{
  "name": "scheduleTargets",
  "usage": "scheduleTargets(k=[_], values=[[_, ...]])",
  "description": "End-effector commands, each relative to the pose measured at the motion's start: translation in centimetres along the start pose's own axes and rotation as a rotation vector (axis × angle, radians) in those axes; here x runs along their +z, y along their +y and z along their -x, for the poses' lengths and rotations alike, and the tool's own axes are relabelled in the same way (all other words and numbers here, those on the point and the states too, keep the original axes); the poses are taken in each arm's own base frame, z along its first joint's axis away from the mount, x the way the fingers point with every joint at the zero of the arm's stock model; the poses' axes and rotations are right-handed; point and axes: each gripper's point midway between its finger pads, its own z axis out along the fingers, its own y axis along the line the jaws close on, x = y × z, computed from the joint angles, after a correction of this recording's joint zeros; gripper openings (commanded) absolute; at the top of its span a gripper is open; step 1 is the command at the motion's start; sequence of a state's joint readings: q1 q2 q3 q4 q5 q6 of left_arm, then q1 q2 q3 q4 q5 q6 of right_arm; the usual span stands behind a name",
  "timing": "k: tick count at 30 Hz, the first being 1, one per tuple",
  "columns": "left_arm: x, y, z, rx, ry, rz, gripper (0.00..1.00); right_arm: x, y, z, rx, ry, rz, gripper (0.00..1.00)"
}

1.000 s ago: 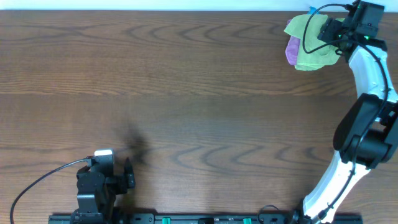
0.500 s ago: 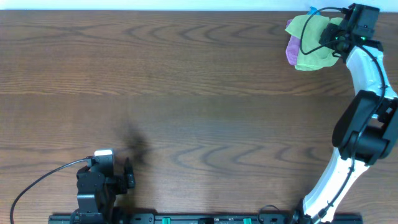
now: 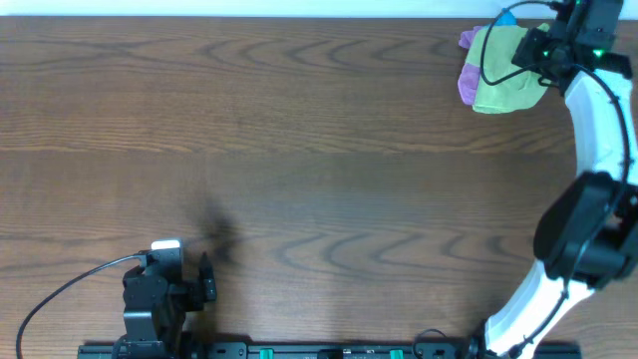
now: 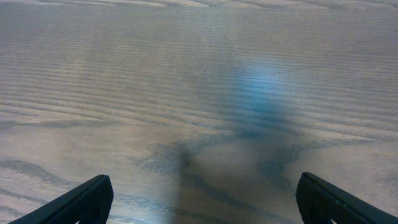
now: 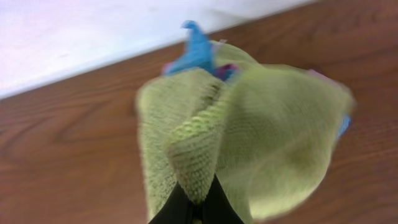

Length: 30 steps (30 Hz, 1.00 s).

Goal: Fold the cloth
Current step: 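Grasp the lime-green cloth with the right gripper and lift it, then carry the green cloth left and lay it on the table center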

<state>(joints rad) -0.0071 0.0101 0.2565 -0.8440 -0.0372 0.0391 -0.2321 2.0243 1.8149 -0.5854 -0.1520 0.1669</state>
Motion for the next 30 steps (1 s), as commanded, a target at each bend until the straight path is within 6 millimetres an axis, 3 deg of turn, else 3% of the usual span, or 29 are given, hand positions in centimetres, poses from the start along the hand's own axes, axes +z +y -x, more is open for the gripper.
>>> scheduleTargets(k=[1,8,16,24,30], values=[[0.3,0.6,-1.9,0.028,0.069,0.035,0.96,-4.1,3.7,1.6,-0.072,-0.048,0.051,0.01],[0.3,0.6,-1.9,0.028,0.069,0.035,0.95,-9.6,8.4,-1.4,-0.127,0.047,0.100,0.01],[0.3,0.6,-1.9,0.028,0.069,0.035,0.95,-15.7,12.3,-8.7,-0.260,0.271,0.136,0.01],[0.3,0.6,-1.9,0.028,0.069,0.035,0.96,-17.3,14.3,-13.1,-0.411,0.409,0.173,0.01],[0.3,0.6,-1.9,0.028,0.069,0.035,0.95,-19.2,18.1,-16.8,-0.483,0.511,0.303,0.01]])
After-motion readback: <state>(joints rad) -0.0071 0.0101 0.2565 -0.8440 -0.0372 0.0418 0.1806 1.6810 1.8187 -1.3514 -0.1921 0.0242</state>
